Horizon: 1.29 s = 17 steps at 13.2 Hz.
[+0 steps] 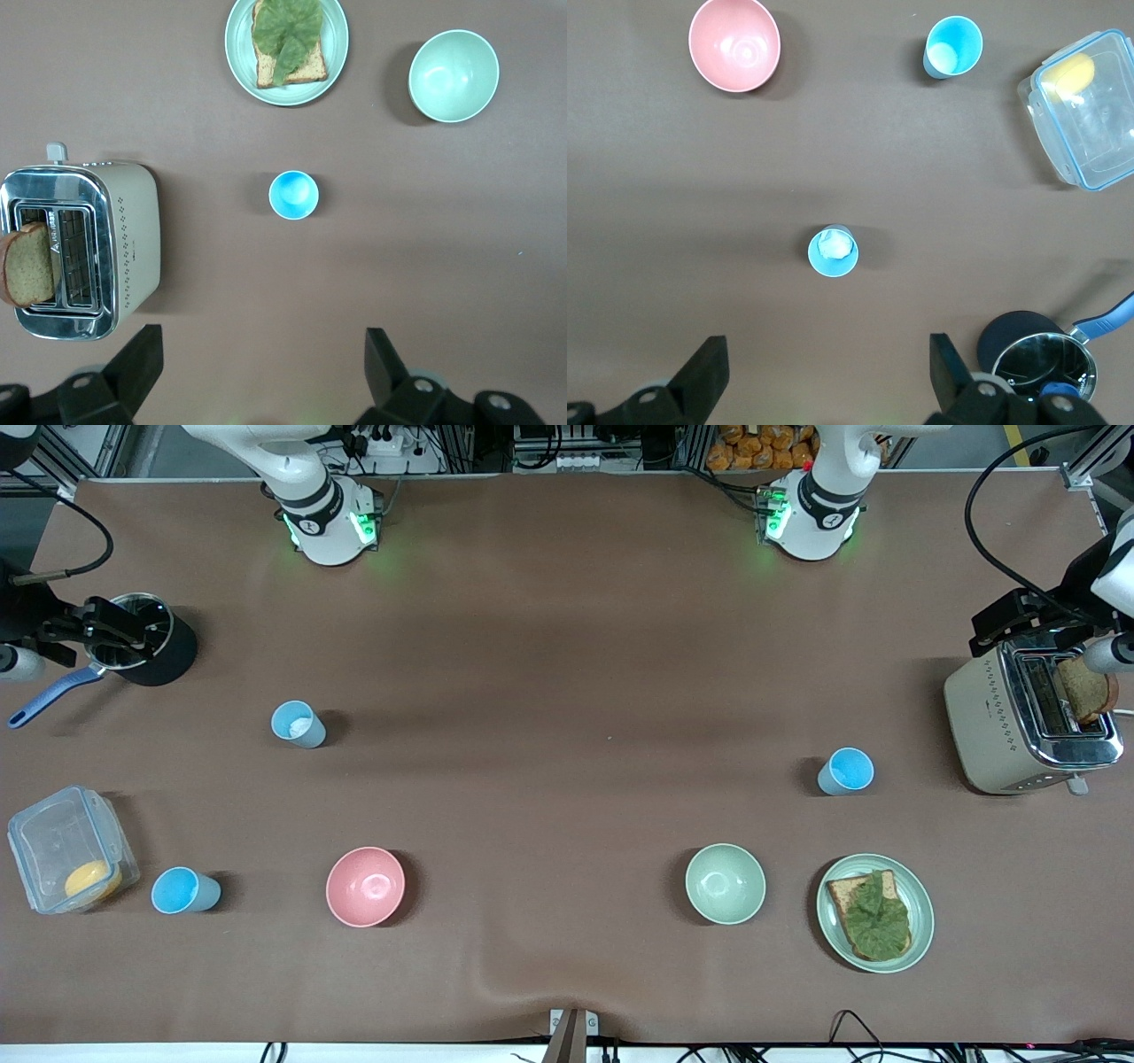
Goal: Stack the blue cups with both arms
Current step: 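Reach and grasp a blue cup with each of the right and left grippers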
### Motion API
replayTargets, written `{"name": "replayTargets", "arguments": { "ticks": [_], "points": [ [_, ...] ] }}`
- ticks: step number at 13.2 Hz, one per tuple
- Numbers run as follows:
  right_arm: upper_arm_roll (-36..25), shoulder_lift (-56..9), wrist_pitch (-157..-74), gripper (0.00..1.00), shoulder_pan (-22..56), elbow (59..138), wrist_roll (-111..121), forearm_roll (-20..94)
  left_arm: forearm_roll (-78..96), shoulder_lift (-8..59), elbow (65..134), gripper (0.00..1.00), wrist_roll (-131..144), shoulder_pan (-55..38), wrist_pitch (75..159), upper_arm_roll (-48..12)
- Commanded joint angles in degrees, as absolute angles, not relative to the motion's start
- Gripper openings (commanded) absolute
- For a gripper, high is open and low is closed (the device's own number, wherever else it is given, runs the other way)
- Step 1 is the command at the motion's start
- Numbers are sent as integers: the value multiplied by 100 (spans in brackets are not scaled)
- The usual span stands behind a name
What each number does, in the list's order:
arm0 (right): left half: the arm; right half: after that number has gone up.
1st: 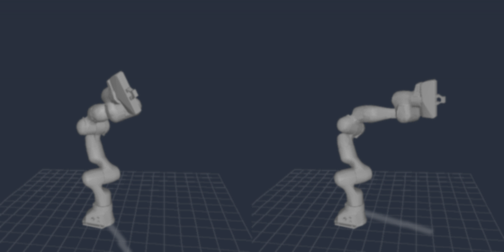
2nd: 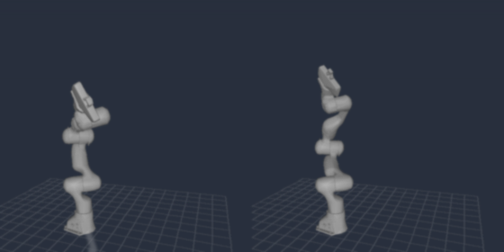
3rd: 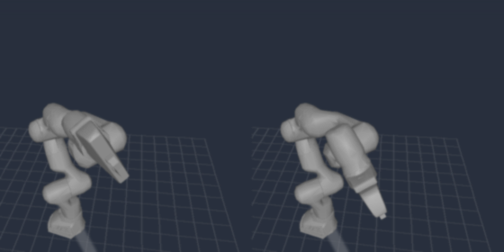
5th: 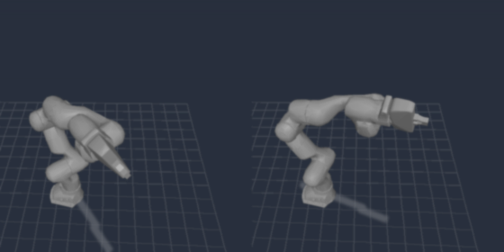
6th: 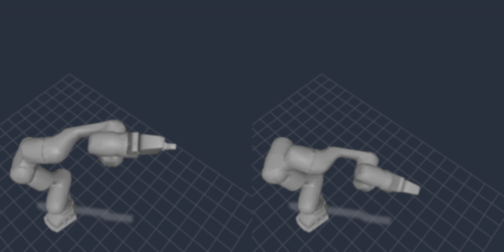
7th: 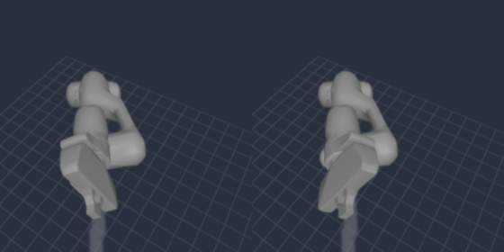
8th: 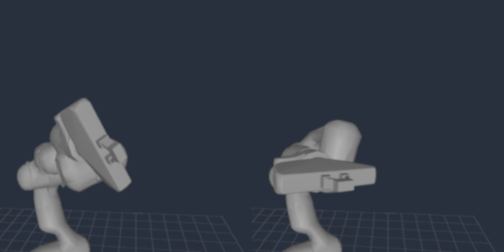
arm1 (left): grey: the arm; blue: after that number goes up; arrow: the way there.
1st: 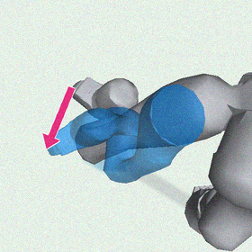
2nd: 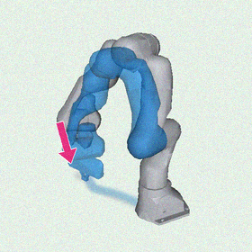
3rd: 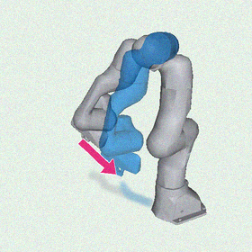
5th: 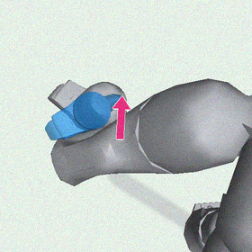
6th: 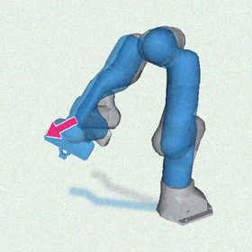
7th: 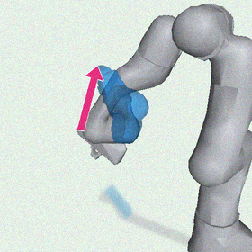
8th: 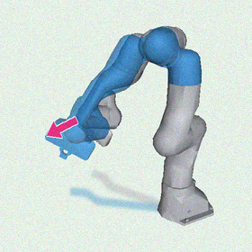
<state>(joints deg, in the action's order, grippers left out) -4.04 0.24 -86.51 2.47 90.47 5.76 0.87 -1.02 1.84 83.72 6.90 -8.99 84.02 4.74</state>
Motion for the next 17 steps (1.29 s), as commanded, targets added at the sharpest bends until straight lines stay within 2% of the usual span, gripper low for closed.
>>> {"name": "replayTargets", "arguments": {
  "ticks": [1,4,6,8,10,11,17],
  "points": [
    [-396,-9,-8578,100,264,8982,483,44,-88,132,8323,100,686,-888,8271,475],
    [-404,9,-8561,100,229,9000,483,53,8,228,8402,100,642,-722,8253,518],
    [-404,9,-8517,100,220,8991,483,53,-70,421,8944,100,738,-773,8392,492],
    [-413,-9,-8517,100,202,9000,483,61,-79,291,10083,100,834,-712,9503,492],
    [-413,-26,-8525,100,228,9000,536,62,-79,211,11306,100,914,-607,11145,492],
    [-413,-44,-8525,100,255,8983,580,18,-79,263,11633,100,923,-615,11675,492],
    [-413,-140,-8525,100,229,8974,668,9,-79,1370,12259,100,914,-413,13383,483]
  ]
}}
